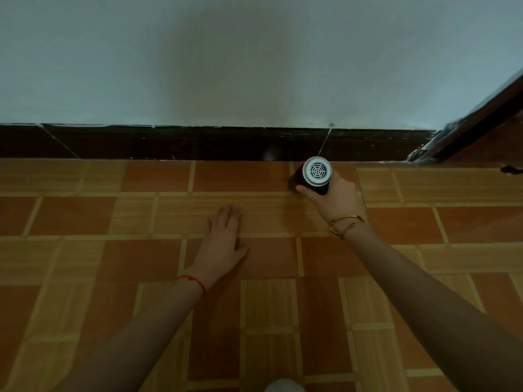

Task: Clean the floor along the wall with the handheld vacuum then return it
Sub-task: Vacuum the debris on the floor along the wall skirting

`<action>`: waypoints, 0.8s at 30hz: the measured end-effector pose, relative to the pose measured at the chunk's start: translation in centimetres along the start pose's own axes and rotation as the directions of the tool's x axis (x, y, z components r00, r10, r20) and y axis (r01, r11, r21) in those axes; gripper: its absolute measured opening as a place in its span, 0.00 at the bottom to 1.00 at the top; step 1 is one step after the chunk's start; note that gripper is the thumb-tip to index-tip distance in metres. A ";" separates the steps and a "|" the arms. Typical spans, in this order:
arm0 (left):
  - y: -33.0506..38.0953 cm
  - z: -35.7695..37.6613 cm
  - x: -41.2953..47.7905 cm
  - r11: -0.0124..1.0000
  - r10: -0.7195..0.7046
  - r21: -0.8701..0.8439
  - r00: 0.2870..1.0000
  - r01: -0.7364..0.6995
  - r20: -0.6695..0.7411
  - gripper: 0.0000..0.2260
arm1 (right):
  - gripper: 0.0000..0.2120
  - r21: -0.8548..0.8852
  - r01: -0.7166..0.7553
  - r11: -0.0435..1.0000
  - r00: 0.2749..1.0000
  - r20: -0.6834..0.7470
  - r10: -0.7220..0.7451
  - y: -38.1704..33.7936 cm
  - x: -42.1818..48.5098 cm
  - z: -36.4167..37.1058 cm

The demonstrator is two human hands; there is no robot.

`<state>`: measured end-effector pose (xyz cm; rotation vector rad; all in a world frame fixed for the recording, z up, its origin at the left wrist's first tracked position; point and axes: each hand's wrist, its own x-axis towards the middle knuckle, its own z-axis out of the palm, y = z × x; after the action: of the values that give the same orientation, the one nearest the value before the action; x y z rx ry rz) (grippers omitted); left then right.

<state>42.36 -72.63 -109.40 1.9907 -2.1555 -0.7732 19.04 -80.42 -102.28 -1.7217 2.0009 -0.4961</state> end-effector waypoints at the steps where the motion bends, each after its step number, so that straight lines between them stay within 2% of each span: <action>1: -0.1 -0.1 -0.1 1.000 -0.002 -0.007 1.000 0.002 -0.007 0.36 | 0.33 -0.003 -0.009 1.000 1.000 0.003 0.009 -0.1 -0.1 0.0; 4: -0.3 -0.5 -0.4 0.999 -0.009 -0.050 0.999 0.007 -0.038 0.34 | 0.34 0.001 0.018 1.000 0.999 0.050 -0.018 -0.6 -0.6 0.5; 7: -0.4 -1.0 -1.1 0.976 -0.060 -0.215 0.994 0.039 -0.091 0.31 | 0.34 0.017 0.077 0.997 0.991 0.106 -0.079 -1.7 -1.4 1.5; 9: -0.3 -1.5 -1.5 0.924 -0.127 -0.375 0.984 0.072 -0.122 0.27 | 0.28 0.044 0.105 0.993 0.982 0.151 -0.111 -3.0 -2.1 2.2; 11: -0.1 -2.3 -1.9 0.837 -0.238 -0.522 0.968 0.165 -0.076 0.24 | 0.20 0.155 0.044 0.987 0.968 0.237 -0.080 -4.4 -3.0 2.8; 12: -0.2 -2.8 -2.0 0.758 -0.302 -0.611 0.953 0.229 -0.018 0.23 | 0.18 0.254 -0.025 0.967 0.954 0.295 -0.053 -5.1 -3.5 3.1; 14: -0.4 -3.5 -2.2 0.526 -0.399 -0.772 0.905 0.356 0.146 0.22 | 0.17 0.420 -0.154 0.894 0.926 0.377 -0.017 -6.0 -4.3 3.5; 16: -0.8 -4.3 -2.5 0.314 -0.421 -0.849 0.864 0.425 0.277 0.21 | 0.18 0.513 -0.245 0.823 0.900 0.436 -0.004 -6.9 -4.8 3.7; 20: -1.5 -6.1 -3.6 -0.114 -0.326 -0.930 0.871 0.350 0.368 0.20 | 0.21 0.587 -0.392 0.708 0.829 0.559 -0.004 -8.7 -5.5 3.7; 22: -1.7 -7.0 -4.2 -0.230 -0.287 -0.928 0.890 0.294 0.354 0.20 | 0.21 0.577 -0.461 0.675 0.770 0.638 -0.020 -9.5 -5.9 3.8; 24: -1.9 -7.7 -4.8 -0.299 -0.288 -0.924 0.901 0.237 0.324 0.16 | 0.21 0.571 -0.483 0.664 0.722 0.689 -0.068 -10.5 -6.3 4.0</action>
<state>47.87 -70.32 -102.28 1.2314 -0.1853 -1.7000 30.66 -75.74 -99.32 -0.9112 1.1926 -0.4160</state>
